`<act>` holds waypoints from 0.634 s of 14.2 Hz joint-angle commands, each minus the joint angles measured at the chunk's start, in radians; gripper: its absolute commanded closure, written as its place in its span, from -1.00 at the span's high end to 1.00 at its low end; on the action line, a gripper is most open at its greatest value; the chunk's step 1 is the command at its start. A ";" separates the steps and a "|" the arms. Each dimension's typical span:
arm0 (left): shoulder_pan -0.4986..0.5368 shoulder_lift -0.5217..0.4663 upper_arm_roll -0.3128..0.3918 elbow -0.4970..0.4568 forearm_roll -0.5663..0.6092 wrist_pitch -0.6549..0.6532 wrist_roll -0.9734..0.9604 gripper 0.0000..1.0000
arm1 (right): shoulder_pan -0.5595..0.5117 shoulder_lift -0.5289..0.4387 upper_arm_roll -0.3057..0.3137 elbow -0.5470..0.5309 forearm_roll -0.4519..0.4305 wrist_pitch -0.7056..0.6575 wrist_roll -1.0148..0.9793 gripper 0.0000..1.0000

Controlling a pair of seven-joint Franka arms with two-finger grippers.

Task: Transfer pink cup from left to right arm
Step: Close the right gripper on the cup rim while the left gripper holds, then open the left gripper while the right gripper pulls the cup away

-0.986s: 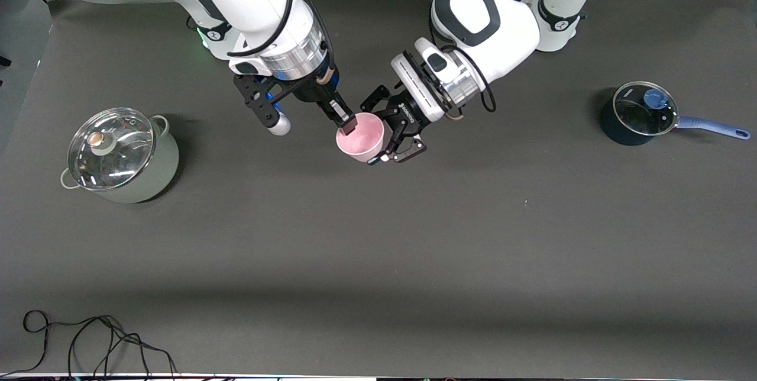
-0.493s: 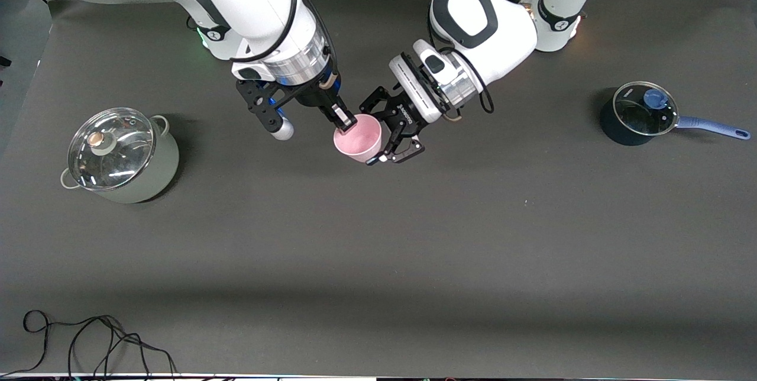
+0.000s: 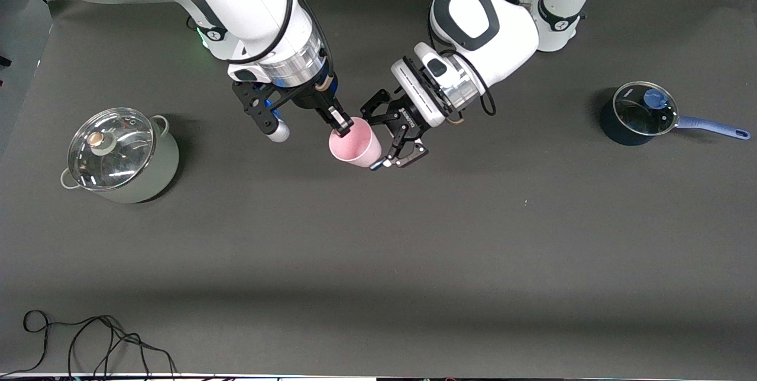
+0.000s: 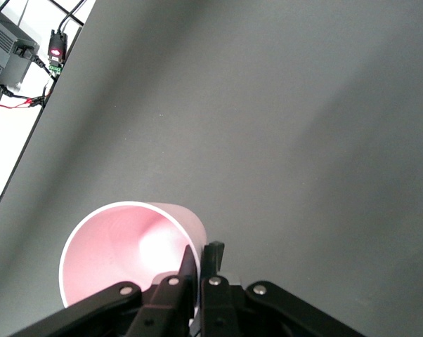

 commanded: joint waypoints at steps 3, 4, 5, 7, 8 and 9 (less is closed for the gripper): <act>-0.013 0.002 0.012 0.019 -0.011 0.059 -0.009 0.98 | 0.002 0.002 -0.005 0.020 -0.011 -0.022 -0.007 -1.00; -0.016 0.002 0.036 0.016 -0.008 0.061 -0.009 0.98 | 0.001 0.002 -0.006 0.018 -0.013 -0.022 -0.028 -1.00; -0.026 0.001 0.055 0.014 -0.005 0.062 -0.008 0.98 | -0.002 0.000 -0.008 0.012 -0.011 -0.022 -0.072 -1.00; -0.049 0.001 0.090 0.010 -0.002 0.086 0.000 0.98 | -0.037 -0.001 -0.011 0.003 -0.005 -0.024 -0.167 -1.00; -0.066 0.002 0.113 0.010 -0.002 0.096 0.000 0.98 | -0.067 -0.003 -0.011 -0.009 -0.002 -0.034 -0.218 -1.00; -0.075 0.002 0.141 0.010 -0.002 0.094 0.000 0.98 | -0.088 -0.009 -0.011 -0.031 0.000 -0.036 -0.264 -1.00</act>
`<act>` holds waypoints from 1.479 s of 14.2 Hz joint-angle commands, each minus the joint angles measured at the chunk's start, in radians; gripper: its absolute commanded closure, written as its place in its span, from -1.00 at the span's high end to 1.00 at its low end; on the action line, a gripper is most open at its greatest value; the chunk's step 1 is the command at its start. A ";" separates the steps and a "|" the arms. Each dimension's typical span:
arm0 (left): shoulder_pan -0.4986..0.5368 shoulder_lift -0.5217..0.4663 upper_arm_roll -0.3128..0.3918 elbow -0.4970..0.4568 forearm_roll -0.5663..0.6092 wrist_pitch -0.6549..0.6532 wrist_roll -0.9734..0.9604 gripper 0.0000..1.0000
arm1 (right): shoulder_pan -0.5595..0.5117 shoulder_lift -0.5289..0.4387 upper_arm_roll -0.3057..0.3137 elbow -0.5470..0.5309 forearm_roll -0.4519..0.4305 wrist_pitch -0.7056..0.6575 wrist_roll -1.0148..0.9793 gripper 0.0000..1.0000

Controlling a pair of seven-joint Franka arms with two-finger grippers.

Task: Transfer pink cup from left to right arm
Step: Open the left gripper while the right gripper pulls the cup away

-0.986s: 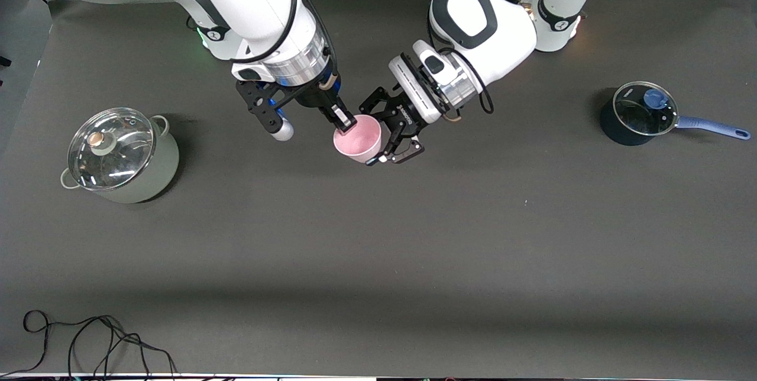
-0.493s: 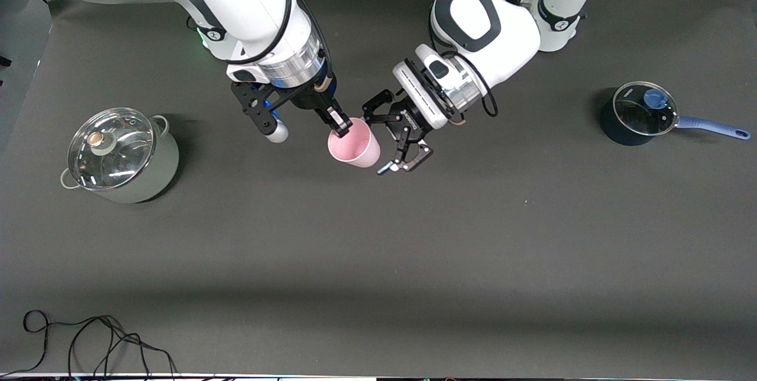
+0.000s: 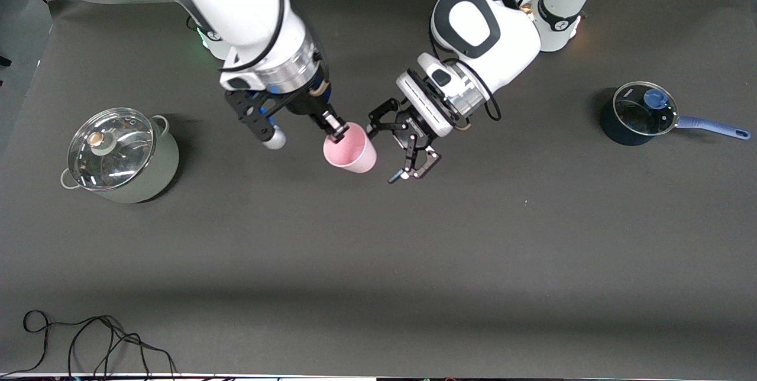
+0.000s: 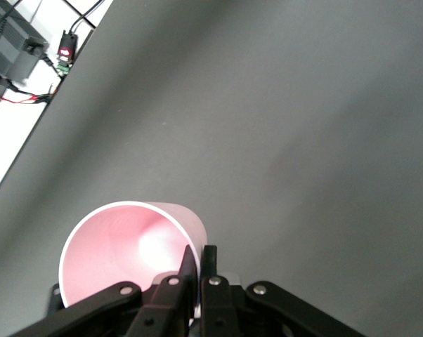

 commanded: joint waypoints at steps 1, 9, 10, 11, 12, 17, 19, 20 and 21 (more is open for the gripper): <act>-0.041 0.005 0.080 0.013 -0.002 0.017 0.000 0.98 | -0.071 -0.014 0.003 -0.048 0.004 -0.021 -0.147 -1.00; 0.111 0.046 0.117 0.011 0.018 -0.254 -0.001 0.98 | -0.288 -0.080 0.000 -0.292 0.018 -0.027 -0.673 -1.00; 0.134 0.046 0.117 0.010 0.020 -0.301 -0.001 0.98 | -0.313 -0.085 -0.009 -0.315 0.018 -0.028 -0.753 -1.00; 0.151 0.046 0.117 0.005 0.020 -0.331 -0.004 0.98 | -0.322 -0.086 -0.034 -0.342 0.018 -0.028 -0.822 -1.00; 0.171 0.046 0.119 0.001 0.021 -0.370 -0.006 0.98 | -0.322 -0.086 -0.064 -0.367 0.018 -0.021 -0.884 -1.00; 0.205 0.037 0.218 0.004 0.281 -0.673 -0.250 0.97 | -0.324 -0.078 -0.189 -0.538 0.018 0.070 -1.140 -1.00; 0.205 0.028 0.292 0.065 0.598 -0.891 -0.663 0.97 | -0.324 -0.079 -0.196 -0.621 0.017 0.165 -1.145 -1.00; 0.212 0.028 0.303 0.095 0.695 -0.971 -0.795 0.97 | -0.327 -0.074 -0.196 -0.654 0.017 0.211 -1.150 -1.00; 0.232 0.028 0.304 0.117 0.727 -1.018 -0.851 0.97 | -0.332 -0.063 -0.198 -0.687 0.017 0.257 -1.180 -1.00</act>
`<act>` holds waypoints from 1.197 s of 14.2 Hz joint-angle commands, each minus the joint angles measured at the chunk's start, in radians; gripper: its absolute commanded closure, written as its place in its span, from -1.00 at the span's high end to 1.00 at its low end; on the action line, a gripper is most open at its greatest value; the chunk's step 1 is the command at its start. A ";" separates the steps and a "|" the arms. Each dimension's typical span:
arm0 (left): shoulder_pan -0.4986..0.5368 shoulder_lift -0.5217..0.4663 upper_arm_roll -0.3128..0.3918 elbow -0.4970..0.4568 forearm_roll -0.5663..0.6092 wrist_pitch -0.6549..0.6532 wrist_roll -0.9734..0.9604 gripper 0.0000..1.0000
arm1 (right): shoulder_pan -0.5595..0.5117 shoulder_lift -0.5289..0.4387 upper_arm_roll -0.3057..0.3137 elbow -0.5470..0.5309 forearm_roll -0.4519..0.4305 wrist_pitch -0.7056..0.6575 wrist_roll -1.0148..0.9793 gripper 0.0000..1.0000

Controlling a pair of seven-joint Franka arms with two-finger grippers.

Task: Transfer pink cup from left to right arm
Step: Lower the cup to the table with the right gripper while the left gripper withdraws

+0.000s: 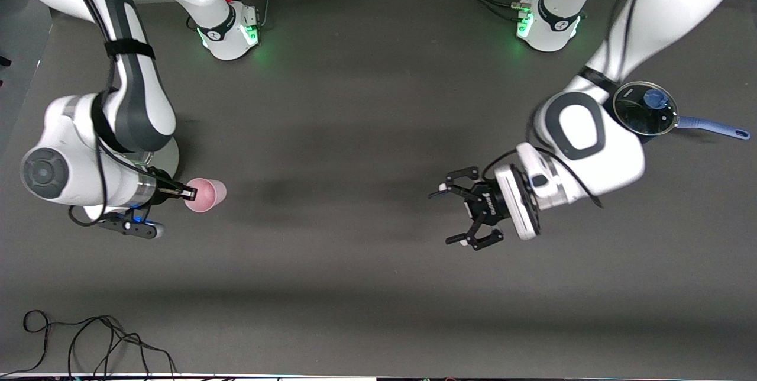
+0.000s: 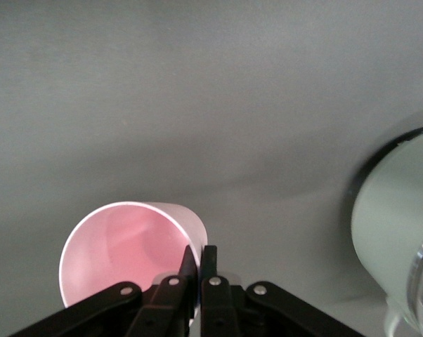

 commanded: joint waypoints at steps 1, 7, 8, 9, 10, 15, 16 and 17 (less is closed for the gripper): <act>0.029 -0.030 0.022 0.048 0.114 -0.133 -0.267 0.98 | -0.002 -0.015 -0.003 -0.126 0.011 0.137 -0.076 -1.00; 0.141 -0.099 0.033 0.165 0.492 -0.535 -0.758 0.99 | -0.011 0.018 -0.003 -0.308 0.011 0.427 -0.138 -1.00; 0.158 -0.099 0.036 0.205 0.569 -0.627 -0.825 0.99 | -0.016 0.020 -0.003 -0.308 0.011 0.430 -0.138 -1.00; 0.164 -0.102 0.036 0.235 0.646 -0.704 -0.882 0.99 | -0.017 0.025 -0.004 -0.308 0.011 0.432 -0.144 -1.00; 0.166 -0.113 0.036 0.255 0.707 -0.767 -0.962 0.99 | -0.016 0.026 -0.004 -0.309 0.009 0.441 -0.150 -1.00; 0.164 -0.155 0.036 0.277 1.078 -0.836 -1.249 0.99 | -0.044 0.026 -0.021 -0.331 0.006 0.473 -0.208 -1.00; 0.167 -0.158 0.038 0.280 1.123 -0.842 -1.257 0.99 | -0.050 0.026 -0.035 -0.335 0.006 0.475 -0.227 -1.00; 0.166 -0.174 0.038 0.280 1.170 -0.859 -1.268 0.99 | -0.050 0.025 -0.036 -0.337 0.006 0.475 -0.242 -1.00</act>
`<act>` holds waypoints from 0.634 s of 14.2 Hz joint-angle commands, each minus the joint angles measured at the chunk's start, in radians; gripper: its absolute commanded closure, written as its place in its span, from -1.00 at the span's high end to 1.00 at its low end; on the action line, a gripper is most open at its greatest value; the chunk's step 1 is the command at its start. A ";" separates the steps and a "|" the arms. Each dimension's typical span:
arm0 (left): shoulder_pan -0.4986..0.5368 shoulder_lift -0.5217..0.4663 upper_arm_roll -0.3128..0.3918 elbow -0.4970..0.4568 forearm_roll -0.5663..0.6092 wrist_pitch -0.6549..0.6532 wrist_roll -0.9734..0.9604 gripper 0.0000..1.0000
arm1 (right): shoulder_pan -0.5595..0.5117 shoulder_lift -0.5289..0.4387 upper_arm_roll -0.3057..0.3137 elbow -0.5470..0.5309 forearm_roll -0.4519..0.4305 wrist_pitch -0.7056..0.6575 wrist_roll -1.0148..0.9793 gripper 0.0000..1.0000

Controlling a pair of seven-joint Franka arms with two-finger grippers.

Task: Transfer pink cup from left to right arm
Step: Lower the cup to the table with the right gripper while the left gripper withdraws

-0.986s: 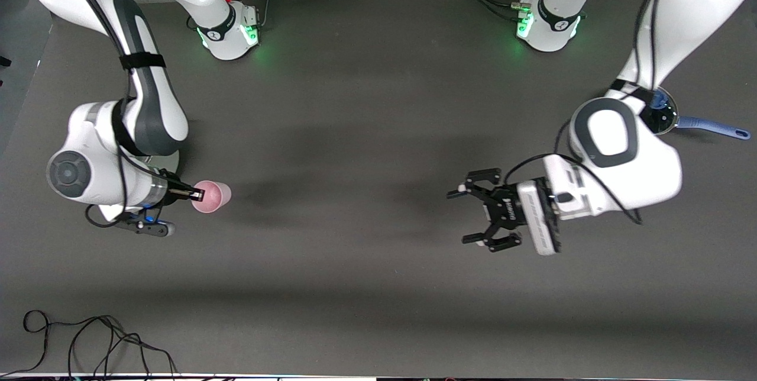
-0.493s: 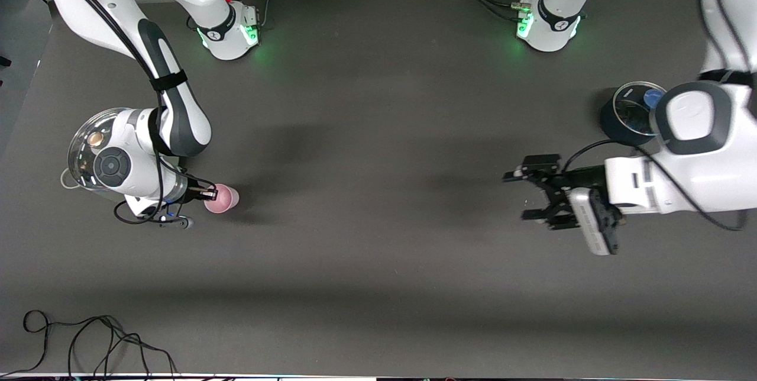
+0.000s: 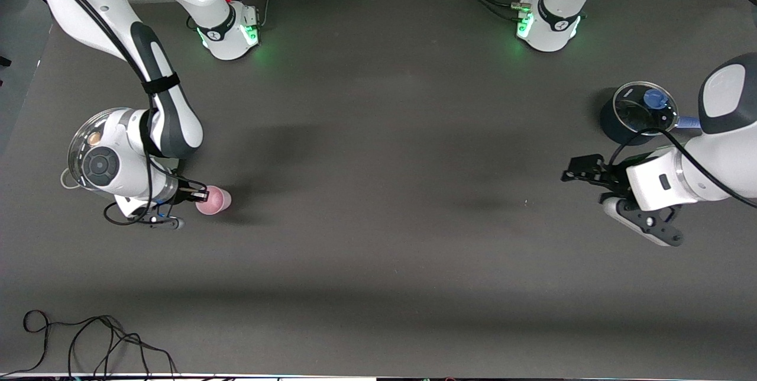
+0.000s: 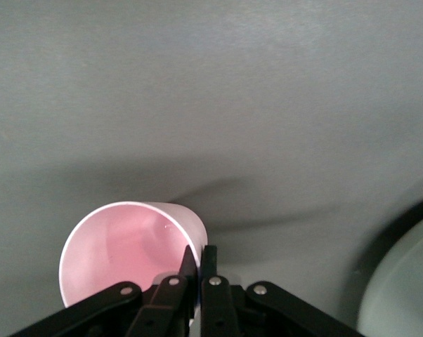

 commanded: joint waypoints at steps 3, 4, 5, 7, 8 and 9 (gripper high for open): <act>-0.010 -0.060 0.049 0.005 0.128 -0.060 -0.225 0.99 | -0.005 -0.014 -0.009 -0.021 0.006 0.022 -0.055 -1.00; -0.010 -0.060 0.056 0.005 0.128 -0.067 -0.278 0.99 | -0.004 -0.014 -0.009 -0.021 0.006 0.022 -0.055 -0.59; -0.010 -0.063 0.071 0.005 0.126 -0.068 -0.364 0.99 | -0.004 -0.016 -0.009 -0.021 0.006 0.022 -0.055 -0.29; -0.002 -0.069 0.072 0.005 0.118 -0.086 -0.492 0.99 | -0.001 -0.019 -0.009 -0.021 0.006 0.021 -0.055 0.06; -0.002 -0.072 0.076 0.005 0.125 -0.084 -0.486 0.99 | 0.001 -0.020 -0.009 -0.021 0.006 0.021 -0.055 0.12; -0.002 -0.072 0.077 0.007 0.128 -0.074 -0.486 0.99 | 0.001 -0.023 -0.009 -0.021 0.006 0.019 -0.054 0.13</act>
